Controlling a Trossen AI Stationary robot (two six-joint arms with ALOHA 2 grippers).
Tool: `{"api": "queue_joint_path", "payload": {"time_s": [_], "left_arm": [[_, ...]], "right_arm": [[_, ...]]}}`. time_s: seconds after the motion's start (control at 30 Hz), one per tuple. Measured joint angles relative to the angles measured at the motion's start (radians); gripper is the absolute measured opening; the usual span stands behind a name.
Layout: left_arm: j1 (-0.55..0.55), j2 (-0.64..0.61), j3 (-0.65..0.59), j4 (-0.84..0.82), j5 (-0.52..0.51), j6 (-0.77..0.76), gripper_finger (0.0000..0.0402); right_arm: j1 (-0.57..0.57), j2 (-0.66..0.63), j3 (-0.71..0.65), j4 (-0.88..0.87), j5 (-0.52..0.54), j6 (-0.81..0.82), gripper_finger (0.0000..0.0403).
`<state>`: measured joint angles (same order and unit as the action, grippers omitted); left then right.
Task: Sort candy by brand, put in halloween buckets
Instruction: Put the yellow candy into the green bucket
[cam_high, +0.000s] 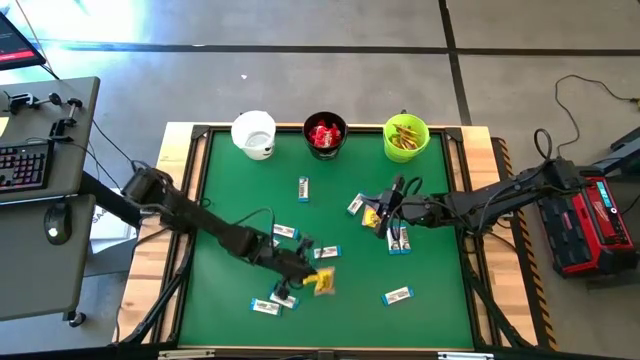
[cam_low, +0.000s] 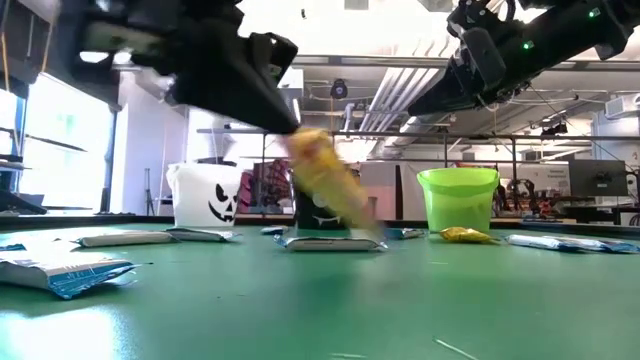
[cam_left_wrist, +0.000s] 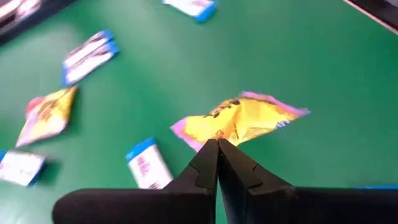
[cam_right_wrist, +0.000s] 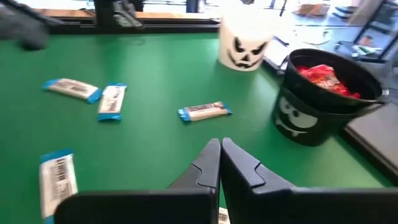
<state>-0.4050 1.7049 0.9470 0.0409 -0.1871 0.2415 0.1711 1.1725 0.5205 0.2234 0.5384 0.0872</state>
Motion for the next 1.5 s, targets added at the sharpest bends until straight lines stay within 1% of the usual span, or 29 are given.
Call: {"api": "queue_joint_path", "payload": {"time_s": [0.13, 0.2, 0.3, 0.33, 0.43, 0.5, 0.6, 0.77, 0.83, 0.93, 1.03, 1.1, 1.27, 1.37, 1.4, 1.5], "left_arm": [[0.065, -0.052, 0.0, -0.027, 0.032, -0.082, 0.0], [0.094, -0.066, 0.0, -0.026, 0.039, -0.115, 0.0], [0.136, -0.078, 0.0, -0.006, 0.051, -0.175, 0.0], [0.15, -0.081, 0.0, -0.003, 0.059, -0.196, 0.0], [0.191, -0.083, 0.0, 0.027, 0.132, -0.237, 0.0], [0.218, -0.083, 0.0, 0.041, 0.151, -0.265, 0.0], [0.265, -0.083, 0.0, 0.048, 0.154, -0.321, 0.0], [0.36, -0.083, 0.0, 0.093, 0.148, -0.44, 0.0], [0.392, -0.083, 0.0, 0.104, 0.142, -0.474, 0.0], [0.425, -0.083, 0.0, 0.138, 0.144, -0.497, 0.0], [0.44, -0.083, 0.0, 0.165, 0.156, -0.506, 0.0], [0.445, -0.083, 0.0, 0.184, 0.157, -0.51, 0.0], [0.445, -0.083, 0.0, 0.233, 0.16, -0.502, 0.0], [0.445, -0.083, 0.0, 0.259, 0.191, -0.501, 0.0], [0.445, -0.083, 0.0, 0.264, 0.2, -0.495, 0.0], [0.442, -0.083, 0.0, 0.277, 0.205, -0.469, 0.0]], "right_arm": [[0.007, 0.0, 0.0, -0.003, -0.008, 0.012, 0.0], [0.015, 0.005, 0.0, 0.001, -0.036, 0.0, 0.0], [0.04, 0.03, 0.0, 0.007, -0.045, -0.009, 0.0014], [0.05, 0.043, 0.0, 0.008, -0.035, -0.009, 0.0023], [0.076, 0.091, 0.0, 0.008, 0.014, -0.009, 0.0062], [0.089, 0.126, 0.001, 0.022, 0.025, -0.009, 0.0091], [0.112, 0.174, 0.022, 0.037, 0.048, -0.008, 0.0137], [0.17, 0.244, 0.078, 0.037, 0.186, -0.009, 0.0204], [0.191, 0.267, 0.104, 0.037, 0.241, -0.006, 0.0224], [0.214, 0.304, 0.145, 0.037, 0.307, 0.001, 0.0243], [0.223, 0.342, 0.18, 0.037, 0.354, 0.001, 0.0252], [0.223, 0.364, 0.202, 0.037, 0.368, 0.0, 0.0252], [0.222, 0.408, 0.241, 0.029, 0.453, -0.003, 0.0252], [0.215, 0.425, 0.255, 0.028, 0.489, -0.017, 0.0251], [0.212, 0.429, 0.258, 0.027, 0.506, -0.017, 0.0249], [0.202, 0.432, 0.264, 0.02, 0.508, -0.015, 0.0233]]}}
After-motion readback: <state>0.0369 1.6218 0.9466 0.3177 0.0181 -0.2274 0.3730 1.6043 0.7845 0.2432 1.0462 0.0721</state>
